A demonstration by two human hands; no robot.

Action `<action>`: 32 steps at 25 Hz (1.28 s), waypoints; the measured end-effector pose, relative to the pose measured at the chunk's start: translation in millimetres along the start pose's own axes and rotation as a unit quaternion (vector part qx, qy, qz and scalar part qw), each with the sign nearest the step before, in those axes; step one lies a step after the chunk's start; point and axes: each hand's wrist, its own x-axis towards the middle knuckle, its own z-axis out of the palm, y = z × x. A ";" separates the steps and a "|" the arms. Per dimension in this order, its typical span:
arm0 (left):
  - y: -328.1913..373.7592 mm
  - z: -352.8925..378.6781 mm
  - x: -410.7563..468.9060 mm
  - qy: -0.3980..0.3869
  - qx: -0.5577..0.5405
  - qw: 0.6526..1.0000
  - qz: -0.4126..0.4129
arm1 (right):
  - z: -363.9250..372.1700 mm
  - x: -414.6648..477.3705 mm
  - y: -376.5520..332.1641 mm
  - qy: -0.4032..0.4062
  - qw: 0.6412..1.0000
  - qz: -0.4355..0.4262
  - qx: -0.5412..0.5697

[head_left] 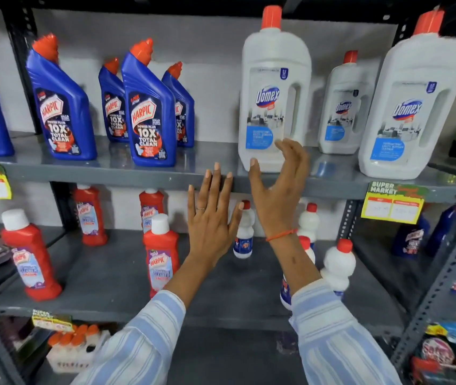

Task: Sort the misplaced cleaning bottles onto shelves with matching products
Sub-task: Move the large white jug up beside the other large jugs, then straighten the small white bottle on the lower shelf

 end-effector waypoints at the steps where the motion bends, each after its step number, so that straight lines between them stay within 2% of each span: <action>1: 2.4 1.2 -8.3 0.006 -0.009 1.000 0.000 | -5.8 -12.3 6.9 0.001 1.000 -0.019 -0.009; 3: 3.9 5.8 -30.5 0.010 -0.019 1.000 -0.010 | -19.2 -39.8 26.3 0.001 0.999 -0.041 -0.025; 5: 0.5 14.4 -62.2 -0.012 -0.019 0.999 -0.023 | -36.0 -72.5 50.8 -0.019 0.999 -0.026 -0.037; 7: -6.4 26.1 -100.4 -0.074 -0.022 0.996 -0.042 | -55.7 -110.7 80.2 -0.051 0.996 0.020 -0.075; 9: -16.6 39.0 -139.2 -0.176 -0.008 0.982 -0.068 | -75.1 -151.2 109.9 -0.088 0.984 0.093 -0.127; 11: -30.1 52.7 -174.2 -0.297 0.017 0.951 -0.084 | -91.0 -186.9 136.3 -0.111 0.960 0.216 -0.137; 13: -48.0 66.1 -201.7 -0.407 0.019 0.908 -0.102 | -100.0 -206.9 155.0 -0.117 0.922 0.355 -0.101; 16: -66.7 80.7 -226.4 -0.524 0.049 0.845 -0.098 | -105.1 -211.4 180.2 -0.166 0.863 0.471 -0.074; 18: -70.8 84.9 -233.1 -0.540 0.067 0.834 -0.094 | -105.5 -209.6 190.9 -0.202 0.843 0.490 -0.091; 22: -73.2 89.5 -237.9 -0.522 0.056 0.846 -0.094 | -97.2 -211.1 194.2 -0.237 0.832 0.481 -0.140; 26: -72.8 91.4 -240.8 -0.515 0.065 0.850 -0.092 | -75.4 -226.2 177.8 -0.281 0.830 0.471 -0.104; 32: -72.7 91.2 -239.1 -0.538 0.072 0.835 -0.096 | -43.7 -252.1 151.5 -0.311 0.836 0.449 -0.062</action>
